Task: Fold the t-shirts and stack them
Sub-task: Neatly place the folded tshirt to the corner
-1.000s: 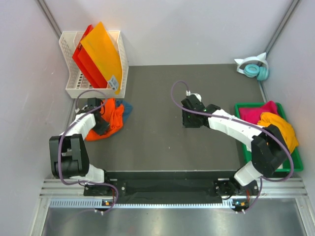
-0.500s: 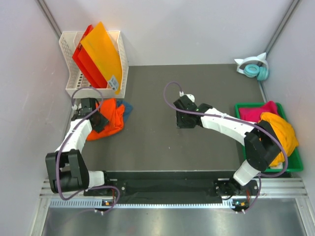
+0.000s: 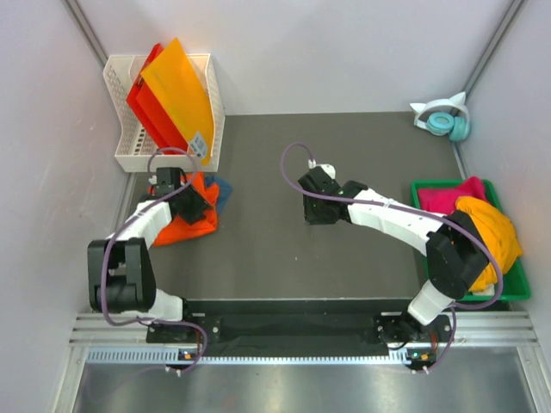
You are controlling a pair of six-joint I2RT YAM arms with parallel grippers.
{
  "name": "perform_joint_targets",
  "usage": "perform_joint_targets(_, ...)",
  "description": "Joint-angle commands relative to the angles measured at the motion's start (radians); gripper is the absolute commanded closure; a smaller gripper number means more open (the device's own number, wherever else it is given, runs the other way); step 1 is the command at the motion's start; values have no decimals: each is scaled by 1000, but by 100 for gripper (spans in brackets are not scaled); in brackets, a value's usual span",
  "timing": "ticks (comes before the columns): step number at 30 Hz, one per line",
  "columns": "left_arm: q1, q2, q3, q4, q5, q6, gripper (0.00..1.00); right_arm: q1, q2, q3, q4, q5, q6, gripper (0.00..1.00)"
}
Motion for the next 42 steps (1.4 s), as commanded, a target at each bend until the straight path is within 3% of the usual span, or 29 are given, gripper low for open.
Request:
perform_joint_targets(1,-46,96,18,58,73,9,56,9,-24,12,-3,29,15,60)
perform_joint_targets(2,-100,140,29,60,80,18,57,10,-27,10,-3,28,15,60)
perform_joint_targets(7,-160,230,51,67,95,14,58,10,-42,1,-5,32,21,60)
perform_joint_targets(11,-163,120,26,112,83,4,57,10,-59,-19,-1,37,23,60)
perform_joint_targets(16,-161,-29,100,64,38,20,54,12,-67,-30,-1,40,24,60)
perform_joint_targets(20,-154,-193,129,80,-41,-34,52,15,-67,-27,0,35,24,61)
perform_joint_targets(23,-122,-229,137,69,-143,-57,51,20,-73,-30,0,37,24,61)
perform_joint_targets(27,-51,-131,186,-112,-253,-59,55,20,-99,-53,6,37,26,61)
perform_joint_targets(30,19,-51,183,-161,-291,-43,59,21,-123,-80,9,40,29,61)
perform_joint_targets(37,79,152,164,-227,-307,-34,62,20,-182,-140,17,52,30,61)
perform_joint_targets(42,81,138,157,-191,-296,-16,57,21,-222,-159,15,78,17,60)
